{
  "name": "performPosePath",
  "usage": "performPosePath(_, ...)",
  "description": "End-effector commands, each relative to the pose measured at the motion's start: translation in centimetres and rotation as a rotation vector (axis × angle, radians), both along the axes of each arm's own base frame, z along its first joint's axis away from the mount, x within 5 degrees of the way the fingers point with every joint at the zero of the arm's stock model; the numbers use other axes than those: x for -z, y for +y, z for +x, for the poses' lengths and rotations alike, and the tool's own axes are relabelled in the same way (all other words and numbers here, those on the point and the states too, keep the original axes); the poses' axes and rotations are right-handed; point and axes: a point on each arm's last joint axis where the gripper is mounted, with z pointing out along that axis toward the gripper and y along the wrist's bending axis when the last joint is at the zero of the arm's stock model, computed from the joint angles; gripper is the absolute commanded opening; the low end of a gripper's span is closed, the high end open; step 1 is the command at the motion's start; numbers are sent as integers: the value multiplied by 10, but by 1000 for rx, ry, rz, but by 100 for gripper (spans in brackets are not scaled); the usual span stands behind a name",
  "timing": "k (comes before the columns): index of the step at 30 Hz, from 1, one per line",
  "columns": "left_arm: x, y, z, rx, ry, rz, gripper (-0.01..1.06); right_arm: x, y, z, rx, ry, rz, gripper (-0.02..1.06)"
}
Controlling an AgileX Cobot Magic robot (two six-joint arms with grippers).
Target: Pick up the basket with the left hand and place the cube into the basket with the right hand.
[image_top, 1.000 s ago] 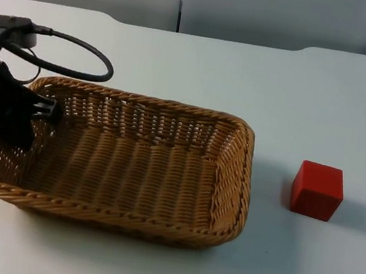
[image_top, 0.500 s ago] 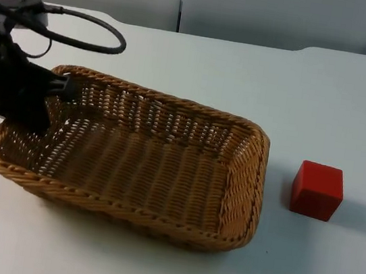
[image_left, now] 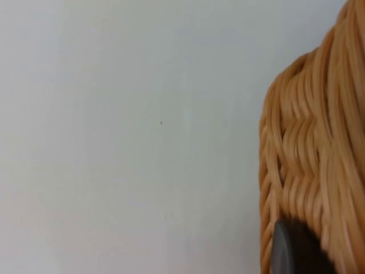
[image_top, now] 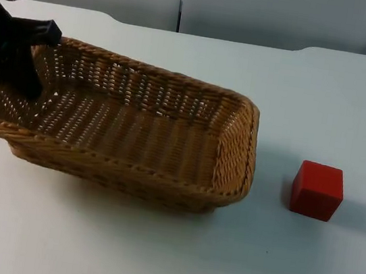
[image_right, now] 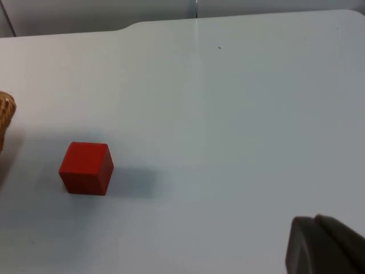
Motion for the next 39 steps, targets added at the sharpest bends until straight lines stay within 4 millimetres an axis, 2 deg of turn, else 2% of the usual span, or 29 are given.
performPosePath(1,-11,1,1,-33,-5,-88,0,0,0,2,0,4,-2,0)
performPosePath(7,-27,-6,5,-72,-64,-220,0,0,0,2,0,4,-2,0)
performPosePath(10,-29,-8,5,-71,-65,-248,0,0,0,2,0,4,-2,0)
performPosePath(39,-28,-7,4,-41,-76,-226,0,0,0,2,0,4,-2,0)
